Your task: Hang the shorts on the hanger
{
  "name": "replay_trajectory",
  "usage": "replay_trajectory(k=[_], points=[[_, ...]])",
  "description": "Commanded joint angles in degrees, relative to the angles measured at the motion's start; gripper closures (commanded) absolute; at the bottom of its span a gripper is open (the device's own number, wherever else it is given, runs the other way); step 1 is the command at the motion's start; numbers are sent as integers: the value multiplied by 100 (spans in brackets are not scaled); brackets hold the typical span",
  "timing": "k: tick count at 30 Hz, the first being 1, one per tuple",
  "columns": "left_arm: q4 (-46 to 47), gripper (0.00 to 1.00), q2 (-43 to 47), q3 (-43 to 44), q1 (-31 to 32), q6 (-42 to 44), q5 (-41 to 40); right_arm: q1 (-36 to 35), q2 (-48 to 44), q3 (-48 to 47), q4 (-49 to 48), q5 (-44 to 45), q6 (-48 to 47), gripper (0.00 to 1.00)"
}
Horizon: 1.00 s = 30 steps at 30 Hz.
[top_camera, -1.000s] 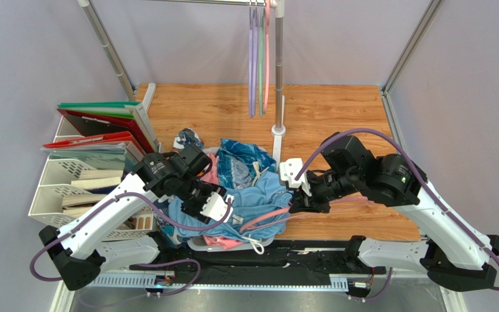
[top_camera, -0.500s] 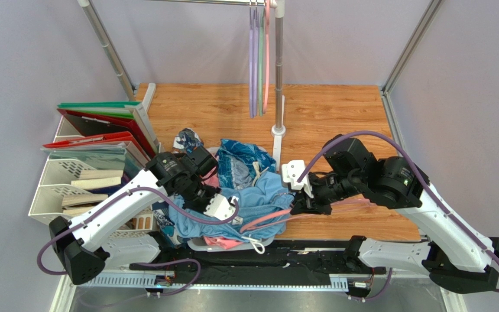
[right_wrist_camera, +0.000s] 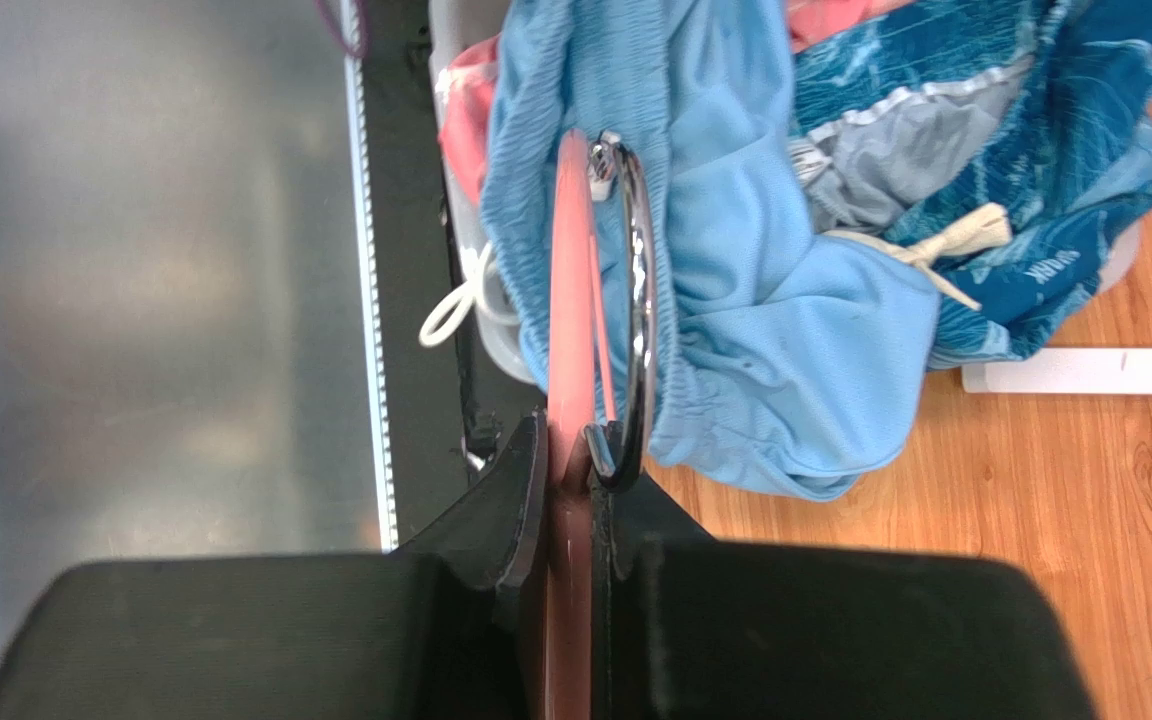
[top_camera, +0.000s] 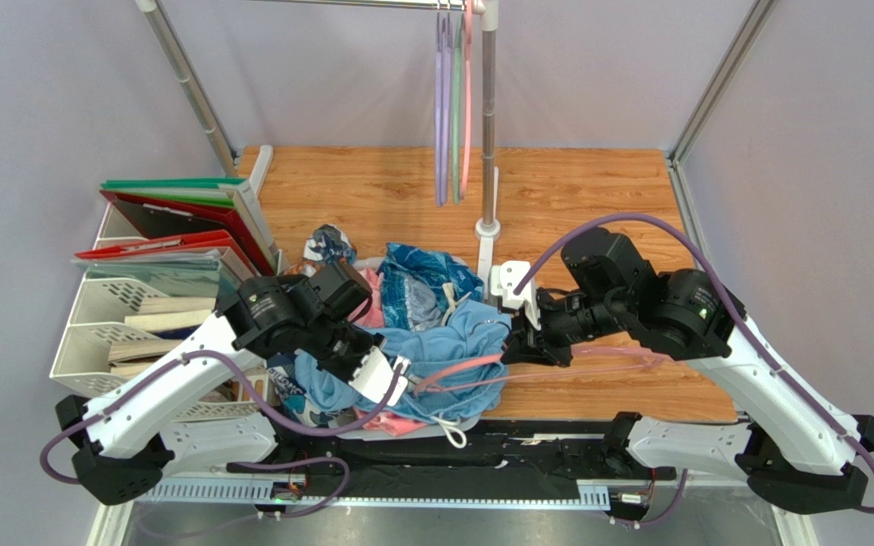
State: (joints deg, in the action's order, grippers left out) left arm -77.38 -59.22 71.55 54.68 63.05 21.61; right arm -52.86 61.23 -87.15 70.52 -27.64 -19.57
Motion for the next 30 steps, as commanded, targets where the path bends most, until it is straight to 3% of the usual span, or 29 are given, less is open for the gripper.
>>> replay_trajectory(k=[1,14,30], points=[[-1737,100,262,316,333,-336,98,416,151,-320,-671,-452,401,100],[-1367,100,271,650,729,-671,-473,426,320,-3,-1594,-1770,771,100],[-946,100,34,1239,790,-768,-227,311,803,471,-2683,-1780,1324,100]])
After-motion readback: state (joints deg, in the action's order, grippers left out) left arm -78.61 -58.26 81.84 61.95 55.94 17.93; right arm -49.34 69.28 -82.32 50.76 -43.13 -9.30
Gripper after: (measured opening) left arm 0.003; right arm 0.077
